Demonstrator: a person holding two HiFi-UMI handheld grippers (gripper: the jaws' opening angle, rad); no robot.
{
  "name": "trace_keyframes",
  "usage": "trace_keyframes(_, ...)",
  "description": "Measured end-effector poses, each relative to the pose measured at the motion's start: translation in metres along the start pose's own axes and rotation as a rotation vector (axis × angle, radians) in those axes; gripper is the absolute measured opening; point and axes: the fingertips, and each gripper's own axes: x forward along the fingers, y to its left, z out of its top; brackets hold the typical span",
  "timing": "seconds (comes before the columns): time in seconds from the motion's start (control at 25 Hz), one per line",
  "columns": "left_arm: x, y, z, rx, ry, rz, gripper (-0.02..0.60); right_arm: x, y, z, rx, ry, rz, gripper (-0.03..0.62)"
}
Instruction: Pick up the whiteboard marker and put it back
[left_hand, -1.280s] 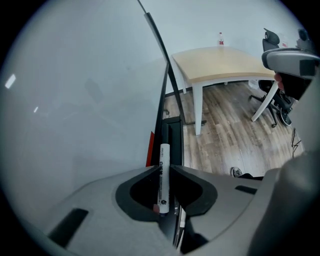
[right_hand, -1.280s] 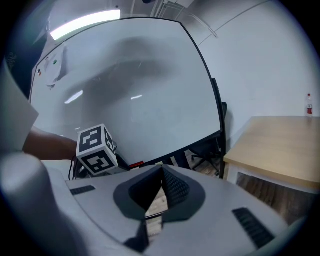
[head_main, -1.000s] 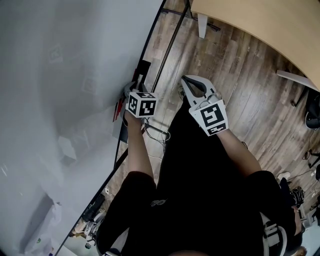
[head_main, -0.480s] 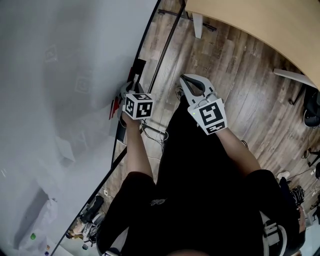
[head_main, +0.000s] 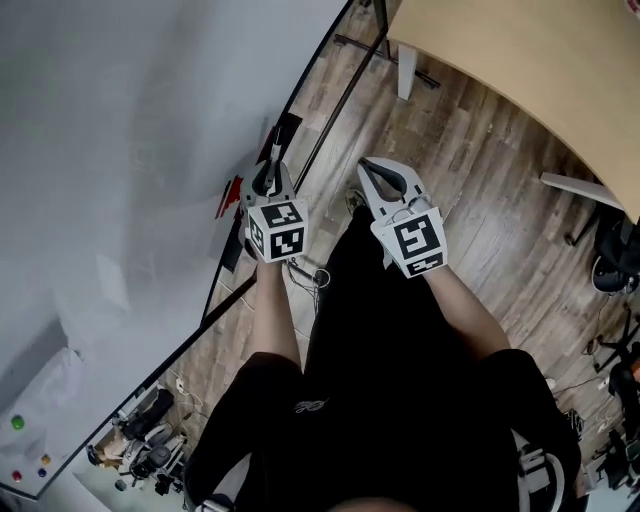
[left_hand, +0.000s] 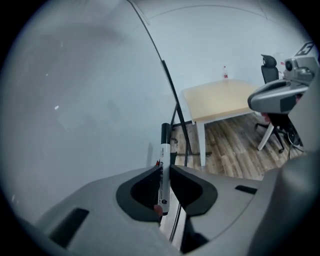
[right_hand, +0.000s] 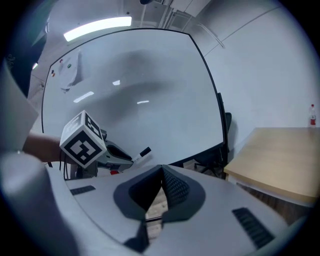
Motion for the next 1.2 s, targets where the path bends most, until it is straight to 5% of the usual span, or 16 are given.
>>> trace_keyframes(0.24, -0.059, 0.006, 0.018, -0.289, -0.204, 0.013, 0.063, -0.006, 0.032, 0.027, -0.061, -0.050, 0.077, 0.001)
trace_keyframes(0.64, -0.156, 0.004, 0.038, -0.469, -0.454, 0.159, 0.063, -0.032, 0.067, 0.052, -0.112, -0.122, 0.179, 0.000)
trace_keyframes(1.2, -0.249, 0.023, 0.016, -0.520, -0.609, 0.277, 0.063, -0.044, 0.149, 0.082, -0.188, -0.175, 0.256, 0.002)
